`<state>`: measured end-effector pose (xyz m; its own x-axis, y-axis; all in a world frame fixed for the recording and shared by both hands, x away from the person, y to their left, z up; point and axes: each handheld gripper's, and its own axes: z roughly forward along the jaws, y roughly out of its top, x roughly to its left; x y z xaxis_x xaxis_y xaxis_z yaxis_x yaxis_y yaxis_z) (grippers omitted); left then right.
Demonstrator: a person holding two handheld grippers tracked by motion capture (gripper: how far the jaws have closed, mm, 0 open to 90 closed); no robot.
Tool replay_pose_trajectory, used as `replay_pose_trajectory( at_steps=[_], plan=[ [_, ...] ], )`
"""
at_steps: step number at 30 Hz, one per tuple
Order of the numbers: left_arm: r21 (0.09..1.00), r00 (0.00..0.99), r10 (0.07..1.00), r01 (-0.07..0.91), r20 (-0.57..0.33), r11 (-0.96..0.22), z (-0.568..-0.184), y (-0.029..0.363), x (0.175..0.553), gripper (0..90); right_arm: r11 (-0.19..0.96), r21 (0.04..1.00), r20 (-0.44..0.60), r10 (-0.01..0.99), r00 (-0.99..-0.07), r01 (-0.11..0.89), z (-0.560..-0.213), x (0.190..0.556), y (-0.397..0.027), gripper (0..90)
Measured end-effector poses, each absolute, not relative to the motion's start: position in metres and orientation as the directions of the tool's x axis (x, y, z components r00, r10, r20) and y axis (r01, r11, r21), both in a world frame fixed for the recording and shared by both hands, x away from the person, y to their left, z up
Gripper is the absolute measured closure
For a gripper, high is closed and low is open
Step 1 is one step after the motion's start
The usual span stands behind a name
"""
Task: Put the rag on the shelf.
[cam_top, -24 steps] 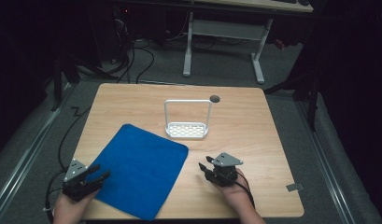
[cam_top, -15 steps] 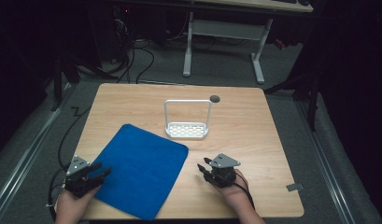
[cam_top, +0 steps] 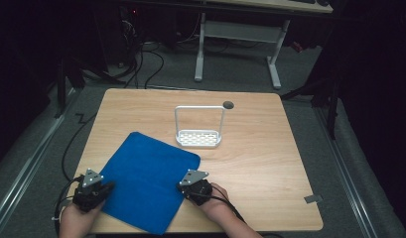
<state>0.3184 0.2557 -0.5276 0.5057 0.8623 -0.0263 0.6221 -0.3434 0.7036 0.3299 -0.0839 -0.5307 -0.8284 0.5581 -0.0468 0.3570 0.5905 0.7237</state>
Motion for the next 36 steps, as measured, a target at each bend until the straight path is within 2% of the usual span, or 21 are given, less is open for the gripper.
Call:
replay_pose_trajectory(
  at_steps=[6,7,12,13,18,22,23,24,25,27,30,32,36],
  plan=[
    [0.701,0.564,0.824,0.608,-0.052,-0.372,-0.527,0.247,0.307,90.0,0.595,0.708,-0.058,0.585,-0.809,0.379,-0.528,0.331,-0.102,90.0],
    [0.699,0.608,0.79,0.599,-0.08,-0.391,-0.527,0.238,0.298,90.0,0.596,0.704,-0.064,0.593,-0.803,0.385,-0.528,0.331,-0.11,90.0],
    [0.691,0.697,0.7,0.583,-0.156,-0.427,-0.527,0.212,0.287,89.7,0.584,0.7,-0.061,0.622,-0.781,0.41,-0.527,0.328,-0.143,90.0],
    [0.684,0.755,0.626,0.562,-0.194,-0.466,-0.527,0.191,0.28,89.0,0.562,0.695,-0.048,0.658,-0.751,0.449,-0.526,0.327,-0.163,90.0],
    [0.689,0.814,0.523,0.53,-0.251,-0.494,-0.525,0.157,0.277,83.7,0.532,0.696,-0.055,0.709,-0.703,0.482,-0.525,0.323,-0.2,90.0],
    [0.747,0.794,0.568,0.51,-0.217,-0.427,-0.517,0.155,0.288,77.3,0.501,0.7,-0.047,0.744,-0.667,0.51,-0.524,0.322,-0.217,88.7],
    [0.778,0.758,0.633,0.489,-0.156,-0.394,-0.513,0.157,0.301,75.3,0.487,0.715,-0.043,0.747,-0.664,0.502,-0.522,0.322,-0.218,87.0],
    [0.778,0.758,0.633,0.489,-0.156,-0.394,-0.513,0.157,0.301,73.4,0.481,0.724,-0.044,0.748,-0.662,0.495,-0.521,0.322,-0.216,85.3],
    [0.78,0.716,0.685,0.502,-0.132,-0.374,-0.514,0.159,0.313,73.0,0.477,0.729,-0.046,0.75,-0.66,0.491,-0.521,0.324,-0.214,83.2],
    [0.775,0.684,0.717,0.525,-0.137,-0.352,-0.519,0.161,0.324,73.0,0.473,0.727,-0.05,0.76,-0.648,0.498,-0.523,0.329,-0.21,81.6],
    [0.744,0.669,0.731,0.556,-0.135,-0.372,-0.528,0.159,0.331,73.8,0.46,0.718,-0.025,0.768,-0.64,0.523,-0.528,0.337,-0.209,81.6],
    [0.741,0.691,0.712,0.543,-0.127,-0.395,-0.532,0.155,0.325,74.3,0.459,0.718,-0.026,0.769,-0.639,0.523,-0.528,0.337,-0.21,81.6],
    [0.739,0.728,0.664,0.542,-0.174,-0.4,-0.532,0.148,0.308,74.3,0.472,0.705,-0.03,0.766,-0.642,0.53,-0.526,0.323,-0.22,81.7]
  ],
)
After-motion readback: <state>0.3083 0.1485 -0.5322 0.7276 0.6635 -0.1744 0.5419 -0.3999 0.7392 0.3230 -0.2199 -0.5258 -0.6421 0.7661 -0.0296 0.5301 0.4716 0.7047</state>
